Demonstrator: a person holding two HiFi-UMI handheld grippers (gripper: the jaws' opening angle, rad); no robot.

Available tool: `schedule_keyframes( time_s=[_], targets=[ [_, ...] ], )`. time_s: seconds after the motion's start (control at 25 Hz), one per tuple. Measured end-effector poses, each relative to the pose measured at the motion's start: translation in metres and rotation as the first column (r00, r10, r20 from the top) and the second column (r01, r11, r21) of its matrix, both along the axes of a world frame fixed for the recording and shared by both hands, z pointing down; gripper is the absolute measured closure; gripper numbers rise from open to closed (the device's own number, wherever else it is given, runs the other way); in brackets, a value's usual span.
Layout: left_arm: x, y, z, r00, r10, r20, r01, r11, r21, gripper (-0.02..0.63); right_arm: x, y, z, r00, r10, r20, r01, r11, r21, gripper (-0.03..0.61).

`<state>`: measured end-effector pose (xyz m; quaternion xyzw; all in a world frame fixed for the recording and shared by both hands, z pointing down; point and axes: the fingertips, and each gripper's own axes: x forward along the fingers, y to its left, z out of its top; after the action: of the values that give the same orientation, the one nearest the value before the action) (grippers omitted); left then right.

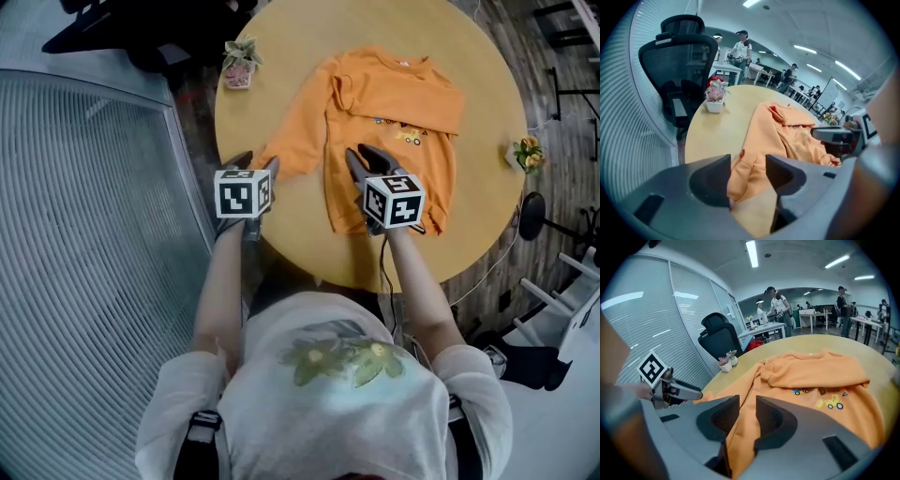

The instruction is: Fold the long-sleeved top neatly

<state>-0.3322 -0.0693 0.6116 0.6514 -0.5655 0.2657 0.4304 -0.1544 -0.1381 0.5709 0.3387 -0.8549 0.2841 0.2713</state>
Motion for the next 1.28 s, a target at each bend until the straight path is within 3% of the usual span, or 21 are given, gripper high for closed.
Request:
schedule_keyframes(
  time_s=[0.2,0.36,0.4,0.44,0.48,0.6,0.8,0.96,1.08,1.2,1.28],
  targets=[
    [0.003,-0.002,-0.008,0.988,-0.156,-0.025,0.154,0.986,-0.071,0.391,0.009,0.020,-0.009,1.000,0.010,0.017,-0.009,1.000,-0.004,0.463],
    [0.011,-0.011,0.009,0.987,-0.154,-0.036,0.151,0.985,-0.088,0.395,0.015,0.029,-0.012,0.999,0.021,0.037,-0.021,1.000,-0.012,0.463],
    [0.009,-0.012,0.011,0.985,-0.171,-0.030,0.168,0.982,-0.082,0.453,0.017,0.029,-0.013,0.999,0.024,0.041,-0.024,1.000,-0.014,0.463],
    [0.007,-0.012,0.013,0.981,-0.194,-0.025,0.192,0.979,-0.073,0.566,0.019,0.030,-0.014,0.999,0.026,0.046,-0.026,1.000,-0.017,0.463],
    [0.005,-0.011,0.013,0.976,-0.214,-0.028,0.212,0.975,-0.064,0.583,0.020,0.031,-0.014,0.998,0.027,0.050,-0.026,0.999,-0.019,0.463],
    [0.010,-0.002,0.005,0.975,-0.215,-0.064,0.213,0.976,-0.037,0.583,0.024,0.034,-0.017,0.998,0.024,0.058,-0.023,0.999,-0.023,0.463],
    [0.031,0.036,-0.023,0.990,-0.127,-0.060,0.130,0.990,0.057,0.582,0.035,0.040,-0.017,0.998,0.007,0.061,-0.005,1.000,-0.029,0.463],
    [0.048,0.086,-0.017,0.995,-0.102,-0.011,0.103,0.995,0.009,0.582,0.041,0.046,-0.016,0.998,-0.016,0.060,0.019,0.999,-0.039,0.463],
    [0.063,0.113,-0.007,0.990,-0.138,-0.033,0.137,0.990,-0.032,0.581,0.043,0.050,-0.016,0.997,-0.043,0.056,0.046,0.998,-0.044,0.463],
    [0.076,0.127,-0.004,0.962,-0.251,-0.109,0.246,0.968,-0.060,0.539,0.044,0.057,-0.019,0.996,-0.073,0.055,0.075,0.996,-0.041,0.463],
    [0.079,0.127,-0.007,0.904,-0.372,-0.210,0.365,0.928,-0.069,0.464,0.044,0.062,-0.022,0.994,-0.092,0.056,0.094,0.995,-0.037,0.463]
  ],
)
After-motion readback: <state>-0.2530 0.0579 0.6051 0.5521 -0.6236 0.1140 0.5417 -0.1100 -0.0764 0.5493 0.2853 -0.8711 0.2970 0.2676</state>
